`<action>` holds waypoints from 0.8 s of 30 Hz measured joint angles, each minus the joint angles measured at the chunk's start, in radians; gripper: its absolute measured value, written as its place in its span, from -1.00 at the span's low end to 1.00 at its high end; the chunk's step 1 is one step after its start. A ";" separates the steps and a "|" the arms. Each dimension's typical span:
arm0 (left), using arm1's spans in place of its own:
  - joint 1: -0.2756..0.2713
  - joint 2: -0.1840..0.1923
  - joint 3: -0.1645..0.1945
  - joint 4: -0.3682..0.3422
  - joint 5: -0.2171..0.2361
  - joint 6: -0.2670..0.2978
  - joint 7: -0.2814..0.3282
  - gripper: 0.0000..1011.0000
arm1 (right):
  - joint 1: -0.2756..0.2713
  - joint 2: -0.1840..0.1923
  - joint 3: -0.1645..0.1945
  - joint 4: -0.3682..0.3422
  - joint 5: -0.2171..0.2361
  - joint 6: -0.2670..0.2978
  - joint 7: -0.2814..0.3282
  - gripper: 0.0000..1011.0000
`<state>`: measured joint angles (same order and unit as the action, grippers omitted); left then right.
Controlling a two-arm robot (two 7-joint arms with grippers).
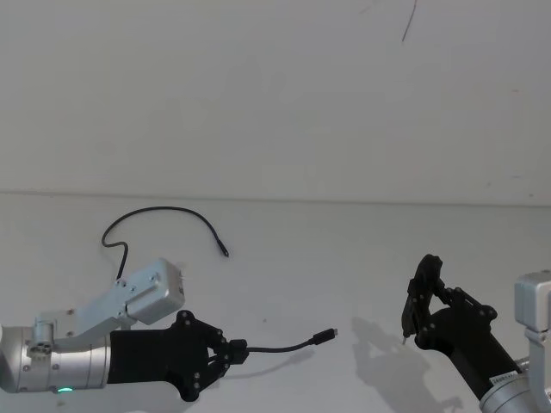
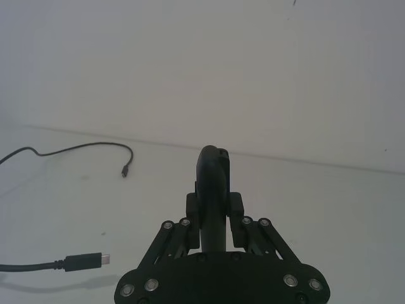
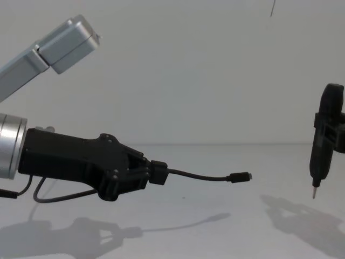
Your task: Pick up the data cable with the one hand.
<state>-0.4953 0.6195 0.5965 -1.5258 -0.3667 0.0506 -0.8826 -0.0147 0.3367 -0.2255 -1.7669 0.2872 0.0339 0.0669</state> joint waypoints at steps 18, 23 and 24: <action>0.005 0.005 -0.002 -0.007 -0.005 -0.002 0.009 -0.90 | -0.003 -0.038 0.045 -0.047 0.109 0.046 0.037 -0.47; 0.005 0.005 -0.002 -0.008 -0.005 -0.002 0.009 -0.90 | -0.002 -0.048 0.060 -0.064 0.159 0.092 0.044 -0.47; 0.005 0.005 -0.002 -0.008 -0.005 -0.002 0.010 -0.90 | -0.002 -0.050 0.062 -0.066 0.170 0.104 0.044 -0.47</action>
<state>-0.4902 0.6248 0.5950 -1.5338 -0.3720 0.0484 -0.8730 -0.0166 0.2868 -0.1634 -1.8328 0.4573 0.1376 0.1111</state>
